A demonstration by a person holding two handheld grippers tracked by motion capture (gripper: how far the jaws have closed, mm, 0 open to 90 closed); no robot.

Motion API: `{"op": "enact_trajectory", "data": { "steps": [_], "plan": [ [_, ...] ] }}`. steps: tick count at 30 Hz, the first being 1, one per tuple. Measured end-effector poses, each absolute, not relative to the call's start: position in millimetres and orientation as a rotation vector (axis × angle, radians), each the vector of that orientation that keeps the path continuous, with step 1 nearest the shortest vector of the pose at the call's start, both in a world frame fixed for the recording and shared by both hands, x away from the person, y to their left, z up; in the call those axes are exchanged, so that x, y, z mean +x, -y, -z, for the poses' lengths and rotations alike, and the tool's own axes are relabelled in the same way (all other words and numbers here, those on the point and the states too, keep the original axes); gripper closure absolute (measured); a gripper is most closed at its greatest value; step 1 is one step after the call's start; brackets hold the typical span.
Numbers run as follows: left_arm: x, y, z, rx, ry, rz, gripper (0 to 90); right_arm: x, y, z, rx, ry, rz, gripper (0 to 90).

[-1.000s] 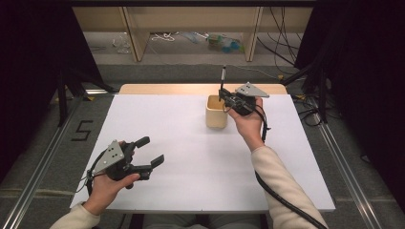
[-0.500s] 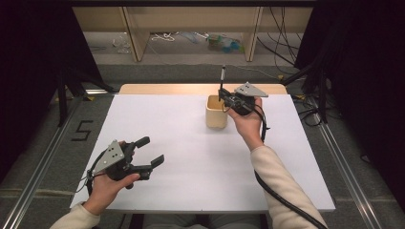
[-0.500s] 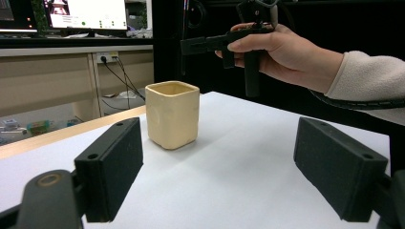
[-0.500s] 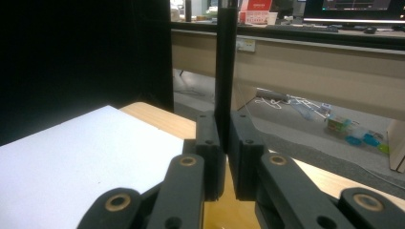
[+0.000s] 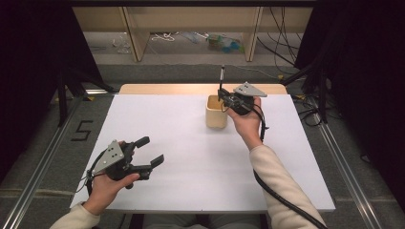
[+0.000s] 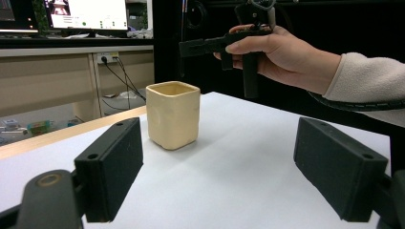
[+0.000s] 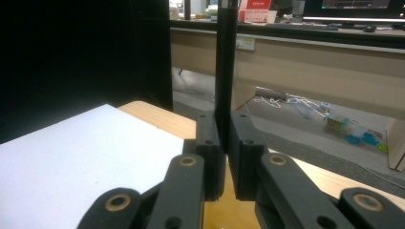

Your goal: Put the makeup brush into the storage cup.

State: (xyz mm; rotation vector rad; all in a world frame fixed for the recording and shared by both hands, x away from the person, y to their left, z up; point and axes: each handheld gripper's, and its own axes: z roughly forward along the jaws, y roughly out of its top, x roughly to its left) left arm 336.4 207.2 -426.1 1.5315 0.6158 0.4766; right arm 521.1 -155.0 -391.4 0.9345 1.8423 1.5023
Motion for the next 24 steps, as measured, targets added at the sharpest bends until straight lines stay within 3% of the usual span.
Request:
{"op": "enact_trajectory", "data": {
  "steps": [24],
  "plan": [
    [336.6, -207.3, 426.1, 1.531, -0.619, -0.473, 17.1, 525.8, 156.4, 393.0, 0.946, -1.839, -1.493, 84.3]
  ]
}}
